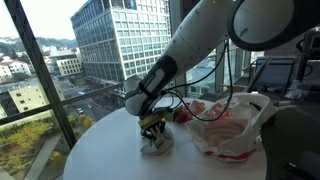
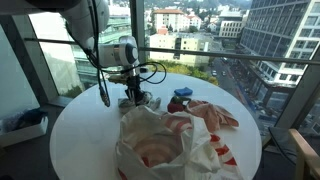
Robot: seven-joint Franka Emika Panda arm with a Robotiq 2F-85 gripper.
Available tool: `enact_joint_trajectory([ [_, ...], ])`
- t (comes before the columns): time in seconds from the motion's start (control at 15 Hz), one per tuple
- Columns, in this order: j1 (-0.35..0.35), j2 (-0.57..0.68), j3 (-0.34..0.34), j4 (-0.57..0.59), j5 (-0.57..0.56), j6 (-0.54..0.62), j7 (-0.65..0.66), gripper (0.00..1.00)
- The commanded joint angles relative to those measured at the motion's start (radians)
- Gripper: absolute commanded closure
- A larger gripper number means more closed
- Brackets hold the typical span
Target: Use the white towel to wipe the table surface
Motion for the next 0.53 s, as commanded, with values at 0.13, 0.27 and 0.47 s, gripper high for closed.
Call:
enact_joint_trajectory([
  [0.13, 0.057, 0.061, 0.042, -0.035, -0.004, -0.090, -0.065, 0.93],
  [0.27, 0.066, 0.072, 0.061, -0.018, 0.007, -0.144, -0.085, 0.93],
  [0.47, 0.067, 0.084, 0.102, -0.009, 0.011, -0.174, -0.154, 0.94],
])
